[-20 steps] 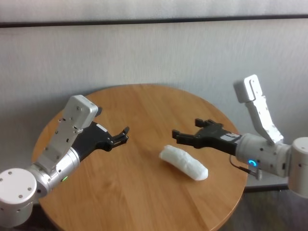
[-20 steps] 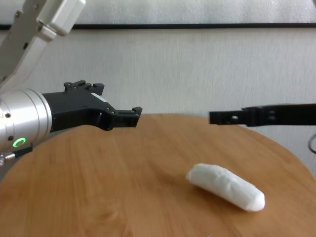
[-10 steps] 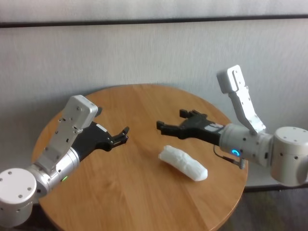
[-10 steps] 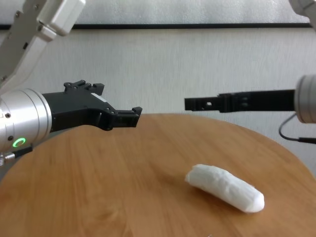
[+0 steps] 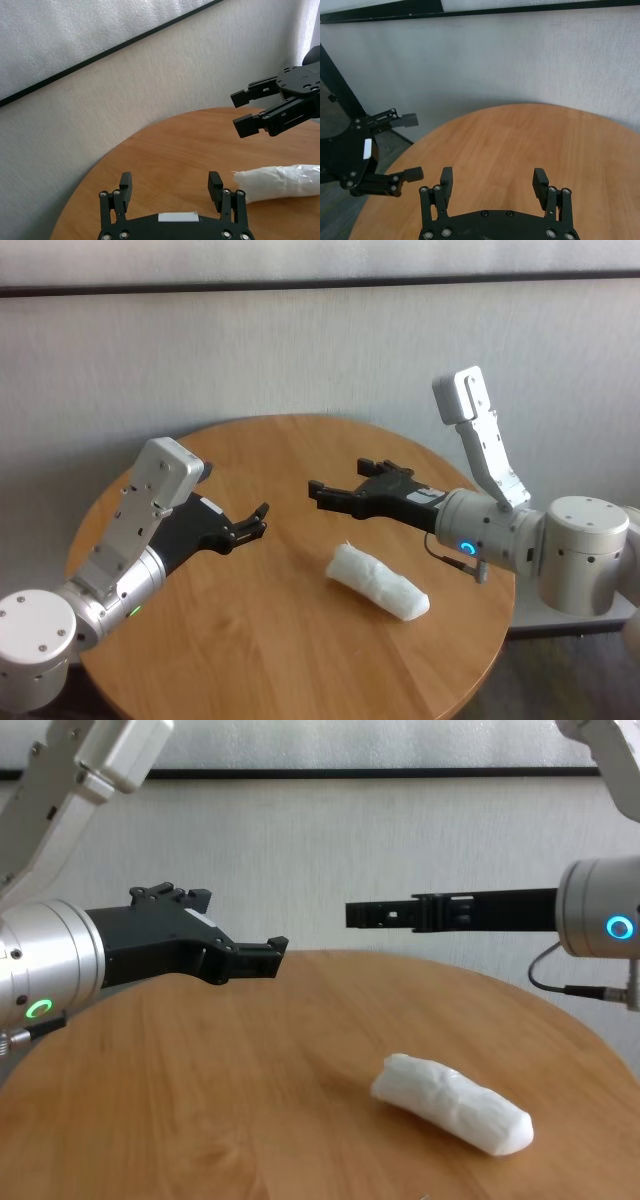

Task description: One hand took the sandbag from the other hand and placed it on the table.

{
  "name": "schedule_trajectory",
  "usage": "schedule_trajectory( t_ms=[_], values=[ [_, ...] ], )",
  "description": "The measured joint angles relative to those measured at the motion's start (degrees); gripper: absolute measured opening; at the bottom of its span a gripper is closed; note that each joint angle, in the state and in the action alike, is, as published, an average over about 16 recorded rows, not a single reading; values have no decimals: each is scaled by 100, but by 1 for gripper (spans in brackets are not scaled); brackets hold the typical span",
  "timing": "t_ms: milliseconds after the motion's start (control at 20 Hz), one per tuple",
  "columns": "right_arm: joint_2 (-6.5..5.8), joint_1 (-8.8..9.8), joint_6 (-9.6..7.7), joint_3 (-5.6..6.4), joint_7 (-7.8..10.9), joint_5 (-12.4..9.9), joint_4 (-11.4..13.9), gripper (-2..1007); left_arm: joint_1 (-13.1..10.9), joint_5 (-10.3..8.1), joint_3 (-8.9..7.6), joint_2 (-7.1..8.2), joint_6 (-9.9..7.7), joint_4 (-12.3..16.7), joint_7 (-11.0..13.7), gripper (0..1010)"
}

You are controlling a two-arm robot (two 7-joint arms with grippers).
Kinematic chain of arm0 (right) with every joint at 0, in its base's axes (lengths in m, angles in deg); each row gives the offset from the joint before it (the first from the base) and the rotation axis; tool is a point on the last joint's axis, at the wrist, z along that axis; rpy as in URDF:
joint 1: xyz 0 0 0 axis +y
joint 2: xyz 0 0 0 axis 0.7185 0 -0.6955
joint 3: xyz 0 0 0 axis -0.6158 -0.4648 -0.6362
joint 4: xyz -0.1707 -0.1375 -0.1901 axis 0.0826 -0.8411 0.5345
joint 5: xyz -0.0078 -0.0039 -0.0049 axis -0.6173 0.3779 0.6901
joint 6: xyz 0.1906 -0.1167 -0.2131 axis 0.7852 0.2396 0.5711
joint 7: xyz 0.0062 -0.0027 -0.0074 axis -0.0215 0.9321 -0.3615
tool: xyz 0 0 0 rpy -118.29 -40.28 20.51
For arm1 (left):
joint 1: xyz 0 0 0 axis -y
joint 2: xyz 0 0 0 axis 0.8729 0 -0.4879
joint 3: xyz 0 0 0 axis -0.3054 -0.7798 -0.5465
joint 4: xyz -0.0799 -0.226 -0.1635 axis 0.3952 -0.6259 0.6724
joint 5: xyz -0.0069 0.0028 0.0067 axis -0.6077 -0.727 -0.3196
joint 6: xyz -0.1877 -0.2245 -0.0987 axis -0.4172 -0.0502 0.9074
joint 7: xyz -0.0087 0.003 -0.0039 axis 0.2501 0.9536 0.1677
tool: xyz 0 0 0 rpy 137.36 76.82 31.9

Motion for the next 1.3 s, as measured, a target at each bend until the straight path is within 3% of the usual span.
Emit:
schedule_trajectory(
  t_ms=[650,1300],
  values=[
    [296,20,-7,101,66,96,10,1000,0,0,0,0,0,0,0,1000],
    [361,141,-136,201,101,101,170,1000,0,0,0,0,0,0,0,1000]
  ],
)
